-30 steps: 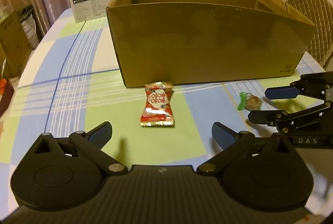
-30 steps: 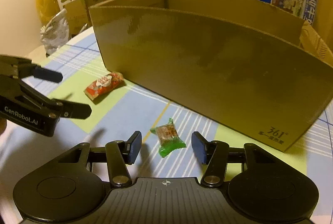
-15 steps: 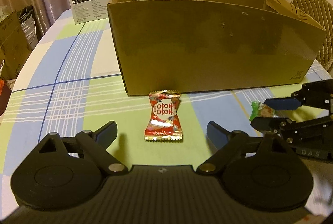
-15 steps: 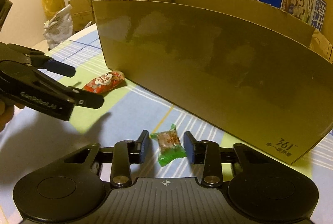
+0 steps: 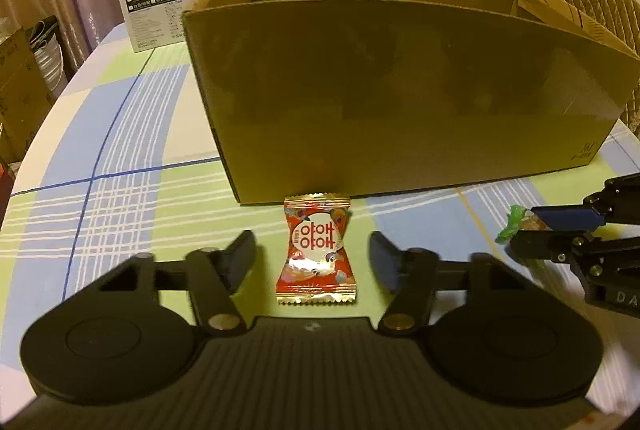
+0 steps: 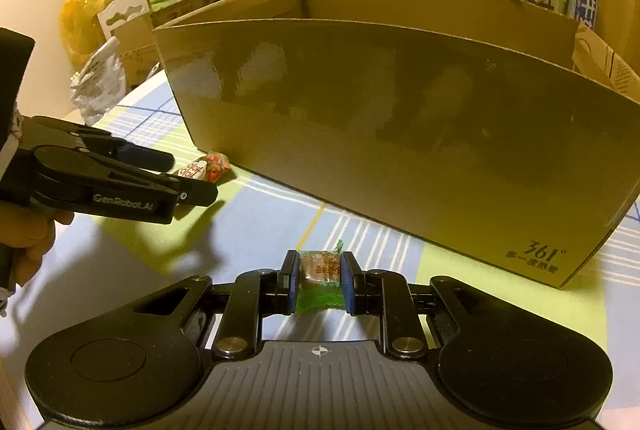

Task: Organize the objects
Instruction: 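Grasp the green candy with the right tool while the left tool grasps the red candy packet, then lift and carry both candies over the cardboard box with both tools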

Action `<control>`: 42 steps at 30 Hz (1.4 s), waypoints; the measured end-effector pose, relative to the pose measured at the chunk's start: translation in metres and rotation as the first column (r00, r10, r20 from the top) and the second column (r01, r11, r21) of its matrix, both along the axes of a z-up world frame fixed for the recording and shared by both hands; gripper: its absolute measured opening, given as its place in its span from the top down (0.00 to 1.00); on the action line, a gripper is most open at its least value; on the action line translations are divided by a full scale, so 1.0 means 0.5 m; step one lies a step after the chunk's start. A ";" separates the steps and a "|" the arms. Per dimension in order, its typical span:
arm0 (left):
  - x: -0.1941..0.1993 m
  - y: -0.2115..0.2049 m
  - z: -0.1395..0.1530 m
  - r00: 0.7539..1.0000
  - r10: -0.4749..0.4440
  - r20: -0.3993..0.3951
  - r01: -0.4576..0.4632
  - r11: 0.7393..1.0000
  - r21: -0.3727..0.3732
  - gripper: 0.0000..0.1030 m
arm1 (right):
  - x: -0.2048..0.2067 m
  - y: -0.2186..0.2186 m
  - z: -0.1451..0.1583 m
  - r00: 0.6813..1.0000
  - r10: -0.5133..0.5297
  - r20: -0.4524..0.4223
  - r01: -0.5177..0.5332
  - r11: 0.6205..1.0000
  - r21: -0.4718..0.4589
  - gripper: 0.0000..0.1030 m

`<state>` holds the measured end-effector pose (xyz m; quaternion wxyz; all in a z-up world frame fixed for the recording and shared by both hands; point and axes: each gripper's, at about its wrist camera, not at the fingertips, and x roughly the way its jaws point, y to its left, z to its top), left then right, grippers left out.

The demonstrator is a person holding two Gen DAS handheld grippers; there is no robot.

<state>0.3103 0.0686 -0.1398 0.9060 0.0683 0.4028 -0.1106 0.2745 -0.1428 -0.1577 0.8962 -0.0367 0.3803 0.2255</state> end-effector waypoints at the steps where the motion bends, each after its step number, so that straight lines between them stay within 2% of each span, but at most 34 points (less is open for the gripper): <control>1: 0.001 -0.001 -0.002 1.000 -0.001 -0.004 0.001 1.000 0.000 0.54 | 0.000 -0.001 0.000 1.000 -0.002 -0.003 0.002 1.000 0.002 0.82; 6: 0.001 -0.002 -0.003 1.000 -0.001 -0.014 0.001 1.000 -0.002 0.70 | -0.004 -0.002 0.002 1.000 -0.007 -0.001 0.007 1.000 0.004 0.82; 13: -0.018 -0.016 0.004 0.999 -0.002 -0.047 0.002 1.000 -0.008 0.76 | -0.010 -0.005 0.008 1.000 -0.022 -0.008 0.022 1.000 0.006 0.82; 20: -0.068 -0.054 0.021 0.997 -0.025 -0.079 0.023 0.999 -0.028 0.76 | -0.023 -0.022 0.029 0.997 -0.068 -0.024 0.068 0.997 0.025 0.82; 28: -0.141 -0.077 0.080 0.997 -0.025 -0.079 0.023 0.999 -0.035 0.77 | -0.092 -0.067 0.075 0.982 -0.172 -0.074 0.176 0.983 0.053 0.82; 37: -0.236 -0.086 0.176 0.998 -0.010 -0.064 0.006 0.999 -0.054 0.77 | -0.181 -0.093 0.176 0.968 -0.227 -0.106 0.233 0.971 0.049 0.82; 42: -0.283 -0.093 0.233 0.999 -0.017 -0.033 0.014 0.997 -0.079 0.77 | -0.224 -0.100 0.238 0.968 -0.238 -0.072 0.242 0.969 0.041 0.82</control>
